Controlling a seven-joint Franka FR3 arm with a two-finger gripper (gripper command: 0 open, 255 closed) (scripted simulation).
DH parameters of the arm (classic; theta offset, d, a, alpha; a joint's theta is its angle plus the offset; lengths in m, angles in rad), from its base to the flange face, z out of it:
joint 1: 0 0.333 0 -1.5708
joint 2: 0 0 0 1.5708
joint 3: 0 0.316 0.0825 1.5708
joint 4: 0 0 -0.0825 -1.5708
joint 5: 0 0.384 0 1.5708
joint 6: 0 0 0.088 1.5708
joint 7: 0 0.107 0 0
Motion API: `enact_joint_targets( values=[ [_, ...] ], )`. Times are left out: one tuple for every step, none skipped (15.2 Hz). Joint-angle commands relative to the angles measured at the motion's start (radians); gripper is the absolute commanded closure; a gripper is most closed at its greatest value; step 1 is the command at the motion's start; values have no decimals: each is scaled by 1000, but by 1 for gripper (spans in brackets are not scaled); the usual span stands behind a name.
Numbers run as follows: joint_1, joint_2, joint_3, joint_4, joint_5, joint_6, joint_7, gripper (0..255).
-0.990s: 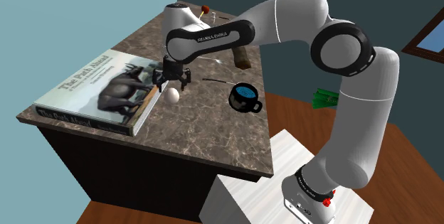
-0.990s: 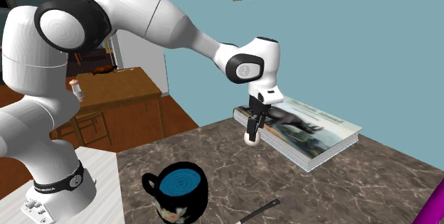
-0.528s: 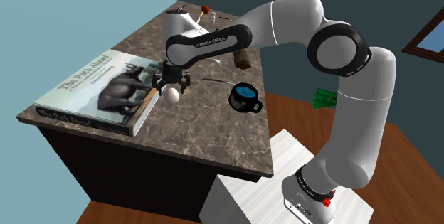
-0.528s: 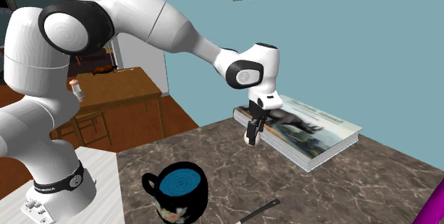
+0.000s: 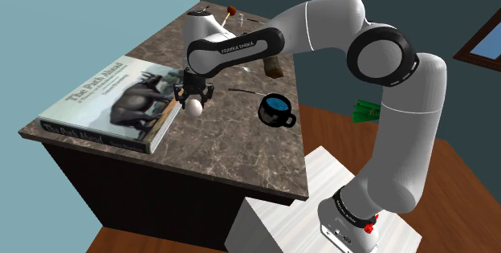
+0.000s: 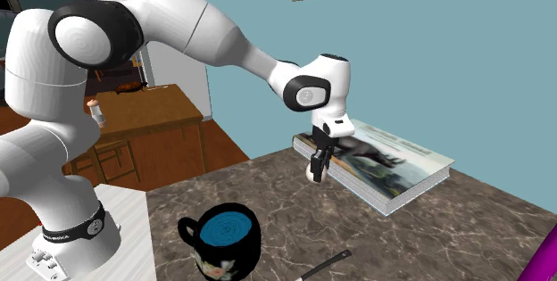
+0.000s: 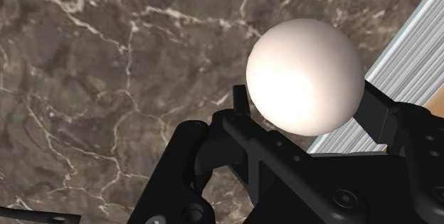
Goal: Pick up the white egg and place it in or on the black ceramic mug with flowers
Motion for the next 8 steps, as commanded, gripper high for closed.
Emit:
enact_joint_targets(
  values=[
    [0, 0, 0, 0, 0, 0, 0, 255],
    [0, 0, 0, 0, 0, 0, 0, 255],
    [0, 0, 0, 0, 0, 0, 0, 255],
    [0, 0, 0, 0, 0, 0, 0, 255],
    [0, 0, 0, 0, 0, 0, 0, 255],
    [-1, -6, 1, 4, 2, -11, -1, 255],
    [-1, -12, 2, 9, 4, -21, -2, 255],
    [-2, -18, 4, 14, 6, -32, -3, 255]
  ],
)
